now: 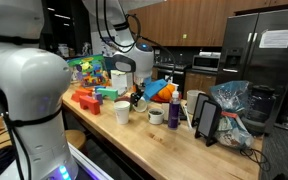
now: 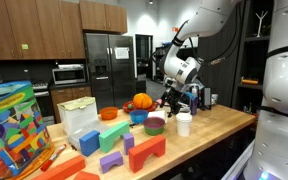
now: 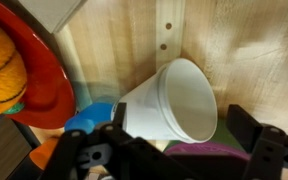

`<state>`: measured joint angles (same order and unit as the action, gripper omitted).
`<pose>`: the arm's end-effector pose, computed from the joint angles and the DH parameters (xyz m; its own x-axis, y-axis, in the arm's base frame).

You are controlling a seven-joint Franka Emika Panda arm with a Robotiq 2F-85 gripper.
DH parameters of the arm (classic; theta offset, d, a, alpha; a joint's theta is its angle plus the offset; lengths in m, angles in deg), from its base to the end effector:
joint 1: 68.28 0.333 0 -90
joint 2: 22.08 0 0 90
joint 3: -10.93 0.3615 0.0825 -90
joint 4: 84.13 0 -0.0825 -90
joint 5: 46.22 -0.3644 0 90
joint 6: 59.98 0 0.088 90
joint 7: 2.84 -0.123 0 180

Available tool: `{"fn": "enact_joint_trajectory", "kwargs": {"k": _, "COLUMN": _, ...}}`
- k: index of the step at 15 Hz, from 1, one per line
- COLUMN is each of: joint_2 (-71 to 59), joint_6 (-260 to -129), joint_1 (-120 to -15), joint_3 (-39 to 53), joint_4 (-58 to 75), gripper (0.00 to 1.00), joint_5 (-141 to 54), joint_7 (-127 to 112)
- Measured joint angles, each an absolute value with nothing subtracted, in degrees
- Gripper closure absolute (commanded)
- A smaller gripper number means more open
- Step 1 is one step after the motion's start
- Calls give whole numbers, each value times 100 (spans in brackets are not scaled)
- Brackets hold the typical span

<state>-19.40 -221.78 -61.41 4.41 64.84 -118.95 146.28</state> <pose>0.4256 -0.0407 0.2884 0.0851 0.9333 0.3488 0.9260 -0.2033 0.3182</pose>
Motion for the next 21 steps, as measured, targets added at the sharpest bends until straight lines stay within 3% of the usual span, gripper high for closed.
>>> {"fn": "enact_joint_trajectory", "kwargs": {"k": 2, "joint_2": -1856, "joint_6": -22178, "joint_1": -6141, "joint_3": 444, "joint_4": 6448, "gripper": 6, "joint_5": -11890, "joint_7": 14628}}
{"fn": "enact_joint_trajectory", "kwargs": {"k": 3, "joint_2": -1817, "joint_6": -22178, "joint_1": -6141, "joint_3": 444, "joint_4": 6423, "gripper": 24, "joint_5": -11890, "joint_7": 14628}}
{"fn": "enact_joint_trajectory", "kwargs": {"k": 13, "joint_2": -1572, "joint_6": -22178, "joint_1": -6141, "joint_3": 455, "joint_4": 6167, "gripper": 99, "joint_5": -11890, "joint_7": 14628}}
{"fn": "enact_joint_trajectory", "kwargs": {"k": 21, "joint_2": -1565, "joint_6": -22179, "joint_1": -6141, "joint_3": 455, "joint_4": 6039, "gripper": 98, "joint_5": -11890, "joint_7": 14625}}
